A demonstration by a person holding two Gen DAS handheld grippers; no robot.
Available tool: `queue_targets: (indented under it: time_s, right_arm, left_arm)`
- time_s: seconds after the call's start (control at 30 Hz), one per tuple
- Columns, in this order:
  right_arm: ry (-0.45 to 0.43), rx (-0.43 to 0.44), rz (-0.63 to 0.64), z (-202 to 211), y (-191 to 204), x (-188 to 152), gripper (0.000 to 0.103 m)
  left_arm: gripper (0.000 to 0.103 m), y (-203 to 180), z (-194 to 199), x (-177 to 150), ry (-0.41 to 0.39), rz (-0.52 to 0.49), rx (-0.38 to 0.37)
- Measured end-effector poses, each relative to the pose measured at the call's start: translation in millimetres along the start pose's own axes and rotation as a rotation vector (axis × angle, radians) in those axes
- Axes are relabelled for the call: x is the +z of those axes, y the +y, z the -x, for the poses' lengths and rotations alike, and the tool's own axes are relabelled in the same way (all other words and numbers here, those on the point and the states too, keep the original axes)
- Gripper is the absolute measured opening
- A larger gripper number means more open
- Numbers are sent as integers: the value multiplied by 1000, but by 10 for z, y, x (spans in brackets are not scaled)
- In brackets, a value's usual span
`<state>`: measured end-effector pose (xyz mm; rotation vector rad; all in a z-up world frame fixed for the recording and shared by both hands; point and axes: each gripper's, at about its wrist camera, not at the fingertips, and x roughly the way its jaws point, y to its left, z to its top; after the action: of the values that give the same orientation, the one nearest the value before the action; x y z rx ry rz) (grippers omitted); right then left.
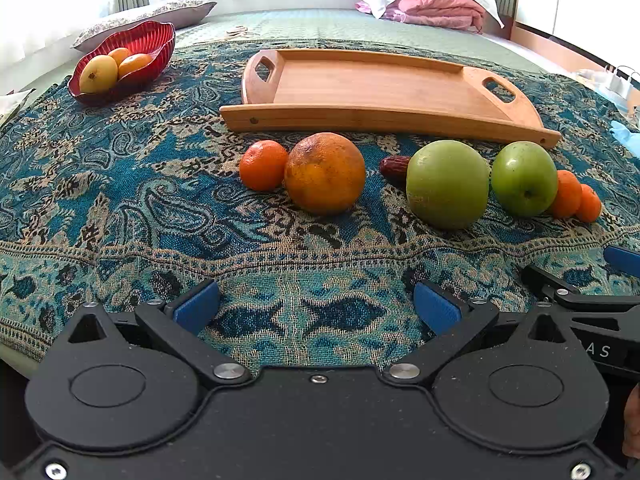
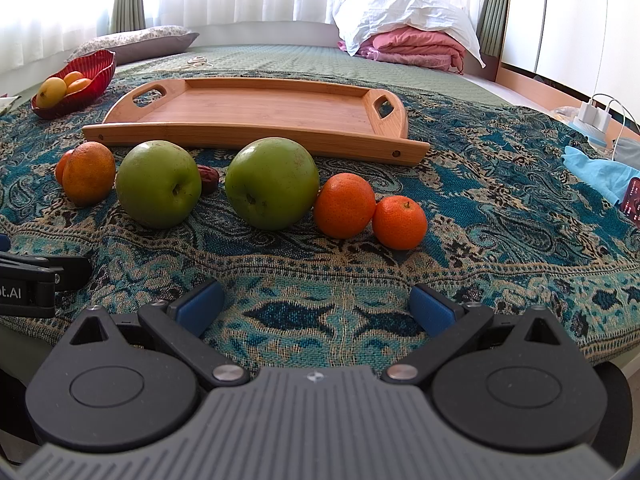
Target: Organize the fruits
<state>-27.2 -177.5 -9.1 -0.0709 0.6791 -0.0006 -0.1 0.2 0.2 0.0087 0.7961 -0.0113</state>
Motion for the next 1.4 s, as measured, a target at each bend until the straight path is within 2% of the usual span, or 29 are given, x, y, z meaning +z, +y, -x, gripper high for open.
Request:
queue_targets:
  time_s: [1.4]
  right_arm:
    - [-9,11,-4,18,-19,-16,103]
  left_arm:
    - [103,-10,-11,45,-13,-15,5]
